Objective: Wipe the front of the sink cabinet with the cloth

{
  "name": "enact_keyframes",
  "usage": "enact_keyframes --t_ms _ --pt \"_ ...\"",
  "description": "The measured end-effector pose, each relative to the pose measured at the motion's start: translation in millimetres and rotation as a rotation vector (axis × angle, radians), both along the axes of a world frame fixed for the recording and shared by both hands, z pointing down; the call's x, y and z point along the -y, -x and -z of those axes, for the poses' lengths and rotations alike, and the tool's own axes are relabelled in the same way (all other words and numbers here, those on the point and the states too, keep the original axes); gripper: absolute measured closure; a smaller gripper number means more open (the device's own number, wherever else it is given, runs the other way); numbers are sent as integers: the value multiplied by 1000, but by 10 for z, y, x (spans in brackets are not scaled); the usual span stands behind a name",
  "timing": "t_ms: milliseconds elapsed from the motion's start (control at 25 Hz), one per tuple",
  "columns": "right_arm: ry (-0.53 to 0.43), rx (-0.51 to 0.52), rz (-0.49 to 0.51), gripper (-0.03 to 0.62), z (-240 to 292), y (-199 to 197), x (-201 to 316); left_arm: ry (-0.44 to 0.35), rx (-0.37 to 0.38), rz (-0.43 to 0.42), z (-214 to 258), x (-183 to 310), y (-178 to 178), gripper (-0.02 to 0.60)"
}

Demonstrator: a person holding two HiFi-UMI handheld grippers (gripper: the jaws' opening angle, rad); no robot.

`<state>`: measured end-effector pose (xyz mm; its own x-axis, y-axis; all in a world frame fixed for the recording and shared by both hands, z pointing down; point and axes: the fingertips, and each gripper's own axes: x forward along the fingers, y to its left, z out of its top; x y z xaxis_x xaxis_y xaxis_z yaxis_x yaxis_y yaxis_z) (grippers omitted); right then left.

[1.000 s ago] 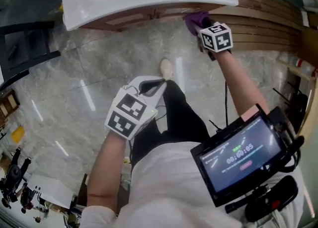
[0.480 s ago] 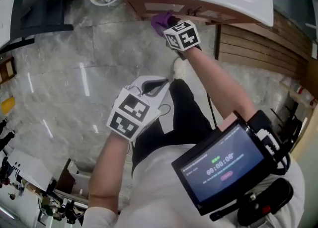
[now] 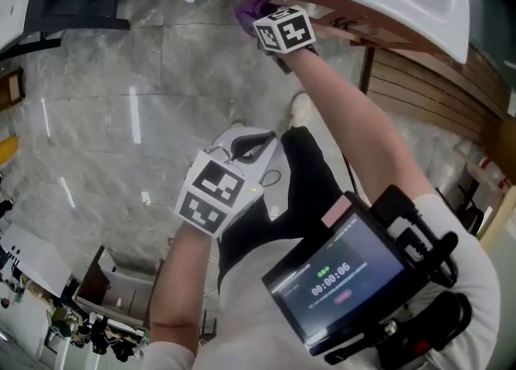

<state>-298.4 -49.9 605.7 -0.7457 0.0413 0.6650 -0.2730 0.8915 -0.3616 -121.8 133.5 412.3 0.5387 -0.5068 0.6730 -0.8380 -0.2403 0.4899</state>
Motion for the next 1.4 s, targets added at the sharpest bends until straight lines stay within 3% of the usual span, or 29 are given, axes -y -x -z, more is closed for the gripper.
enact_keyframes --t_ms 280,840,1400 --pt "26 -3 -144 522 -85 -239 281 -17 -20 -32 12 7 -24 577" --pt "49 12 -383 522 -102 -1407 906 -18 -25 -160 6 349 -492 577" --pt "75 18 -455 522 -101 -2715 1451 -16 -39 -310 -14 988 -1379 577"
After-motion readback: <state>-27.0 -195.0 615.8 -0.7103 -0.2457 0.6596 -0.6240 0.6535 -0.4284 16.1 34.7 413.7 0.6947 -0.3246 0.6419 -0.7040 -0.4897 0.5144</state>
